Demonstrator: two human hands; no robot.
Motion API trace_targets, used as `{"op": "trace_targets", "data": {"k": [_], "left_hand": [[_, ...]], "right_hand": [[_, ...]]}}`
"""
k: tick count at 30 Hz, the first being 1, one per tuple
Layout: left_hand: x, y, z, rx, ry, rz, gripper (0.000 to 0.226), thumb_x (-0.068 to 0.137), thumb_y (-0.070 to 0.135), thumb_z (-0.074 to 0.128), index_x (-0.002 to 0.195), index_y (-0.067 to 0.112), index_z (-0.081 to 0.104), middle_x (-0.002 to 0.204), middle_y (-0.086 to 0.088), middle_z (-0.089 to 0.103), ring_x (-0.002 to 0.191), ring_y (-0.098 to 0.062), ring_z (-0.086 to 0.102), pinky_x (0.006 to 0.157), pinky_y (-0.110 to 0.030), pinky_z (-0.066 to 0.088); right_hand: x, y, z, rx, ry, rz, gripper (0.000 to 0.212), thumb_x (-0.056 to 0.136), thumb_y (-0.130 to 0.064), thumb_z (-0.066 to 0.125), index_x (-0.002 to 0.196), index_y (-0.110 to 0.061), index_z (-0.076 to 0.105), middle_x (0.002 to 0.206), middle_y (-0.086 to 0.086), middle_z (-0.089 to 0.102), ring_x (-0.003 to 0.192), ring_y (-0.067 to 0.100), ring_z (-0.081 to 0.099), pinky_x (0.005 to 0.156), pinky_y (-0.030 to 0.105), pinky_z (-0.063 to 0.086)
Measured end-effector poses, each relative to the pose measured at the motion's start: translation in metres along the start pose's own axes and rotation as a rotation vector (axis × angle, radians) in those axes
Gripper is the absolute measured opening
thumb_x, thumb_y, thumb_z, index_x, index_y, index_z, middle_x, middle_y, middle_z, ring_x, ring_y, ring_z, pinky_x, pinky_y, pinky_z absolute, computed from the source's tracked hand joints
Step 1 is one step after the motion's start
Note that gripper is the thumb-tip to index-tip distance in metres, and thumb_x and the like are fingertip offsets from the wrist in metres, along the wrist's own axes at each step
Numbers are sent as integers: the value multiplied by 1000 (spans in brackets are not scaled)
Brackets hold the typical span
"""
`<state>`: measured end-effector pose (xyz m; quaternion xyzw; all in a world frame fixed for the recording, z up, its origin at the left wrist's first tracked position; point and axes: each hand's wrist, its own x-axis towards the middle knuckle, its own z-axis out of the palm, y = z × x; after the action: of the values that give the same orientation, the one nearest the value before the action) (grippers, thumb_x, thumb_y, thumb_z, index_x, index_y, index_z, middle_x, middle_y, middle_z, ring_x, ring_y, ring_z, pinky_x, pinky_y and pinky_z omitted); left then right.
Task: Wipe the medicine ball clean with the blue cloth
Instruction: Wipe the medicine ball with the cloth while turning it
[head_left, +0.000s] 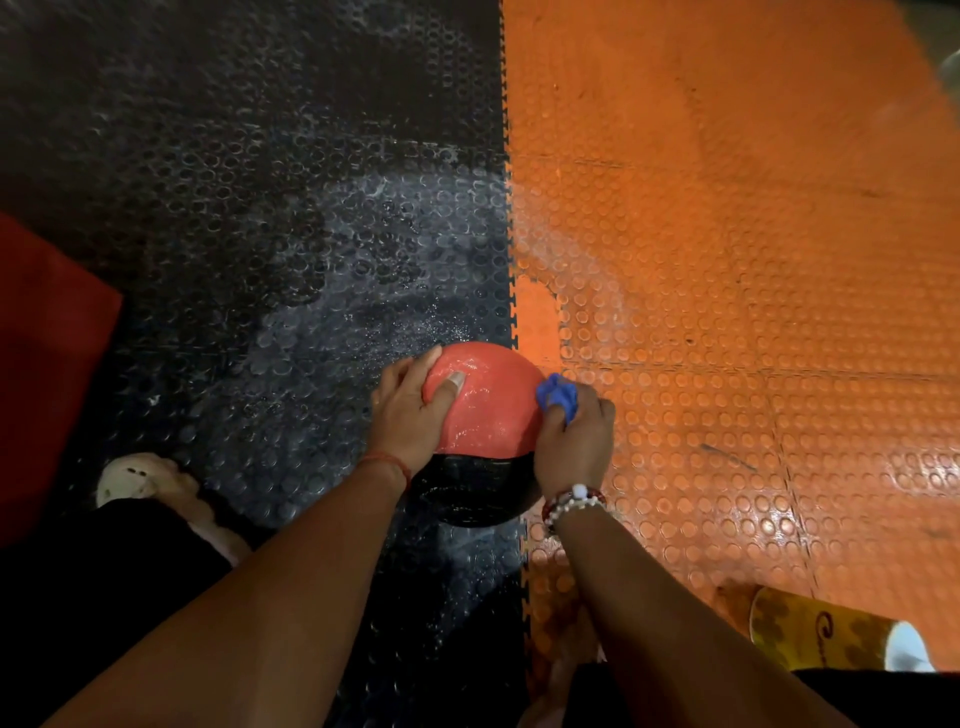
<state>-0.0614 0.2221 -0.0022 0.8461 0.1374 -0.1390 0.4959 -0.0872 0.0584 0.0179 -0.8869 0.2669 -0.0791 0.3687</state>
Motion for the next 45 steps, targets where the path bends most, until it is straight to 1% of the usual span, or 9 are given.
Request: {"op": "trace_targets", "data": {"k": [4,8,13,23,28,31,36,41,45], "left_hand": [[-1,-3,-1,-8,-4,10,47,95,53,47,141,45,40,144,10,29,136,-21,26,113,-46,28],[5,-5,-3,-2,-26,16,48,94,54,46,141,45,40,142,7,31,136,-23,28,113,-47,28],[8,-14,-11,-7,-74,35,55,90,62,44,142,46,39,141,10,32,135,-22,31,114,-50,29],[-15,3,4,44,135,59,36,100,37,42,134,44,52,143,12,35,131,-18,32,111,-49,32],[-10,-4,0,85,140,64,43,94,54,45,135,43,50,141,11,36,130,-19,33,110,-38,29],[-5,-12,-8,-12,126,46,43,94,50,50,135,39,52,139,9,37,131,-15,34,109,-33,28],[-6,-16,-11,-32,111,33,55,83,60,59,135,43,50,138,10,34,131,-14,33,105,-30,28],[-5,-12,-10,-30,110,13,51,84,58,61,133,47,50,137,13,34,131,-14,33,106,-34,31],[0,-13,-11,-42,111,15,51,86,54,61,134,43,51,133,13,36,131,-14,35,107,-31,28]], "right_hand": [[-24,11,-3,32,31,128,29,92,-13,47,118,-4,56,115,17,50,94,30,54,73,24,35],[-62,-6,-6,39,9,-8,31,88,-7,52,118,-8,57,120,9,44,97,14,48,70,0,32],[-36,-22,1,0,-79,-314,34,81,-6,53,114,-8,61,115,13,50,102,19,49,87,23,41],[-23,-3,1,31,31,85,28,90,-11,49,116,-6,58,114,15,50,91,26,54,74,25,38],[-62,-11,-1,46,-66,-273,38,82,-14,50,118,-15,59,118,8,46,104,11,44,87,24,42],[-40,-15,3,40,-133,-356,42,79,-23,39,114,-14,60,113,10,48,103,20,51,86,26,46],[4,-7,12,22,-109,-137,26,87,-12,47,108,-4,60,106,17,53,83,22,50,67,20,29],[-8,21,16,95,-61,240,20,91,-17,45,102,-5,56,100,19,59,87,33,59,71,32,45],[-52,-3,5,112,9,124,23,90,-10,51,111,-5,58,111,10,47,85,17,46,71,17,32]]}}
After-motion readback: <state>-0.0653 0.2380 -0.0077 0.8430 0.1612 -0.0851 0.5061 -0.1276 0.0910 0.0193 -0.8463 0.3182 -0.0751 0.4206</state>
